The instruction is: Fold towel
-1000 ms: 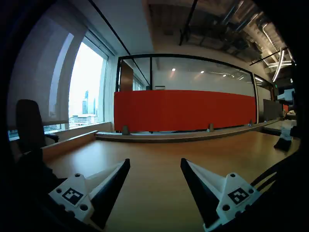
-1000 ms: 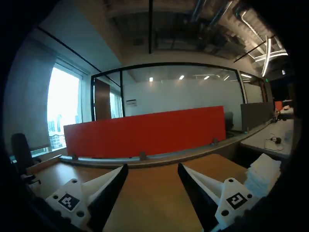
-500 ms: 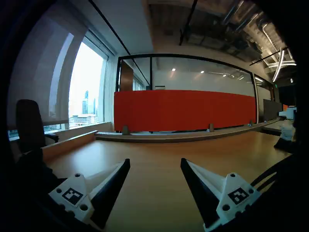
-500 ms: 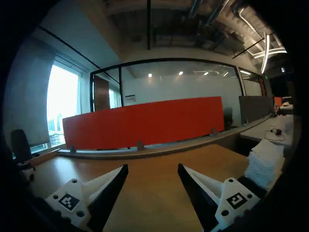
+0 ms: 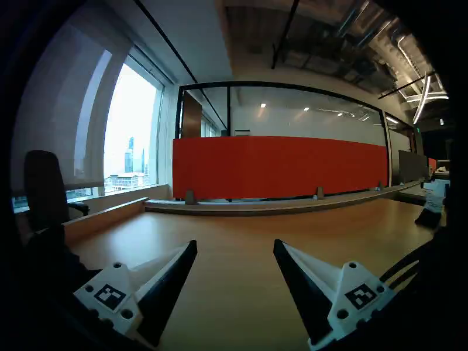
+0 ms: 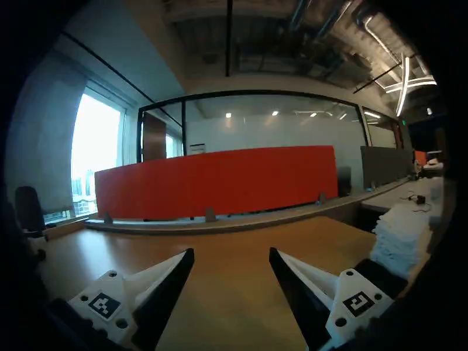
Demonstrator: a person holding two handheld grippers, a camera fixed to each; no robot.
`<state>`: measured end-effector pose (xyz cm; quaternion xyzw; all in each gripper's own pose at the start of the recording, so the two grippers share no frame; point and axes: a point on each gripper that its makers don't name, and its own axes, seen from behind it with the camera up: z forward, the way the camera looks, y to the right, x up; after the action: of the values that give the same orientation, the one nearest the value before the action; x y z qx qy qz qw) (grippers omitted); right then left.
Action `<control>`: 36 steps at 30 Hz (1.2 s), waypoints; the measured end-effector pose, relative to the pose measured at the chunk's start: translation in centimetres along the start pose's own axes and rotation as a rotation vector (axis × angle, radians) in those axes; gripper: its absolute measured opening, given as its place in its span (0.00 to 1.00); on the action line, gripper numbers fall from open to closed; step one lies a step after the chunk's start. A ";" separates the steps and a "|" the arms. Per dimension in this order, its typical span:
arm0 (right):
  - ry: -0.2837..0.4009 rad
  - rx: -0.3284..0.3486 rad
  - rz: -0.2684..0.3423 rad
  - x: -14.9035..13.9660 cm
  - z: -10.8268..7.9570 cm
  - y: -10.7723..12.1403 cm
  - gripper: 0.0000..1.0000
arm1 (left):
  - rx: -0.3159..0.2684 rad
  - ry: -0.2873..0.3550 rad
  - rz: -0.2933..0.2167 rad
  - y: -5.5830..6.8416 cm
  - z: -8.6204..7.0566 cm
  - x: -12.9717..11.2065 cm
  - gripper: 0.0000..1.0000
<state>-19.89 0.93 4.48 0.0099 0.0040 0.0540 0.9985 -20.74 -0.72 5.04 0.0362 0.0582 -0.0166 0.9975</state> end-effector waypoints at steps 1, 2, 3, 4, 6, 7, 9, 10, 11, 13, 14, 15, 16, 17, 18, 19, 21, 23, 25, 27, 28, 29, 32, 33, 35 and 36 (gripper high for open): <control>-0.002 0.000 -0.002 -0.2 -0.1 0.1 0.99 | 0.000 0.000 0.000 0.0 0.0 0.0 0.97; -0.003 0.000 -0.003 -0.4 -0.1 0.1 0.99 | 0.000 0.000 0.000 0.0 0.0 0.0 0.97; -0.005 0.000 -0.005 -0.6 -0.2 0.2 0.99 | 0.000 0.000 0.000 0.0 0.0 0.0 0.97; -0.005 0.000 -0.009 -0.8 -0.2 0.2 0.99 | 0.000 0.000 0.000 0.0 0.0 0.0 0.97; -0.007 -0.001 -0.017 -1.2 -0.3 0.3 0.99 | 0.000 0.000 0.000 0.0 0.0 0.0 0.97; -0.006 -0.001 -0.023 -1.4 -0.3 0.2 0.99 | 0.000 0.000 0.000 0.0 0.0 0.0 0.97; -0.005 -0.001 -0.035 -1.6 -0.3 0.2 0.99 | 0.000 0.000 0.000 0.0 0.0 0.0 0.97; -0.006 -0.001 -0.041 -1.7 -0.3 0.2 0.99 | 0.000 0.000 0.000 0.0 0.0 0.0 0.97; -0.006 -0.001 -0.046 -1.9 -0.2 0.1 0.99 | 0.000 0.000 0.000 0.0 0.0 0.0 0.97; -0.008 -0.002 -0.052 -2.2 -0.2 0.1 0.99 | 0.000 0.000 0.000 0.0 -0.1 0.0 0.97; -0.010 -0.002 -0.053 -2.3 -0.2 0.1 0.99 | 0.000 0.000 0.000 -0.1 -0.1 0.0 0.97; -0.012 -0.002 -0.053 -2.4 -0.1 0.0 0.99 | 0.000 0.000 0.000 -0.1 -0.1 0.0 0.97; -0.013 -0.002 -0.053 -2.5 -0.1 0.0 0.99 | 0.000 0.000 0.000 -0.1 -0.1 0.0 0.97; -0.014 -0.002 -0.052 -2.7 -0.1 0.0 0.99 | 0.000 0.000 0.000 -0.1 0.0 0.0 0.97; -0.014 -0.002 -0.052 -2.8 -0.1 0.0 0.99 | 0.000 0.000 0.000 -0.1 0.0 0.0 0.97; -0.012 -0.001 -0.058 -2.8 -0.1 0.0 0.99 | 0.000 0.000 0.000 -0.1 0.0 0.0 0.97; -0.009 0.000 -0.067 -2.9 -0.1 -0.1 0.99 | 0.000 0.000 0.000 -0.1 0.0 0.0 0.97; -0.009 0.004 -0.079 -3.0 -0.1 -0.3 0.99 | 0.000 0.000 0.000 -0.1 -0.1 0.0 0.97; -0.010 0.008 -0.090 -3.1 -0.1 -0.5 0.99 | 0.000 0.000 0.000 -0.1 -0.1 0.0 0.97; -0.010 0.012 -0.100 -3.1 -0.1 -0.7 0.99 | 0.000 0.000 0.000 -0.1 -0.1 0.0 0.97; -0.010 0.012 -0.102 -3.1 -0.1 -0.8 0.99 | 0.000 0.000 0.000 -0.1 -0.1 0.0 0.97; -0.009 0.012 -0.103 -3.0 -0.1 -0.8 0.99 | 0.000 0.000 0.000 -0.1 0.0 0.0 0.97; -0.009 0.012 -0.101 -2.9 -0.1 -0.8 0.99 | 0.000 0.000 0.000 -0.1 0.0 0.0 0.97; -0.009 0.012 -0.100 -2.9 -0.1 -0.8 0.99 | 0.000 0.000 0.000 -0.1 0.0 0.0 0.97; -0.008 0.012 -0.101 -2.9 -0.2 -0.8 0.99 | 0.000 0.000 0.000 -0.1 0.0 0.0 0.97; -0.007 0.013 -0.101 -2.9 -0.2 -0.9 0.99 | 0.000 0.000 0.000 -0.1 0.0 0.0 0.97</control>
<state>-22.65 -0.22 4.30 0.0162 0.0013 0.0035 0.9999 -20.77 -0.77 5.05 0.0361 0.0582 -0.0166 0.9975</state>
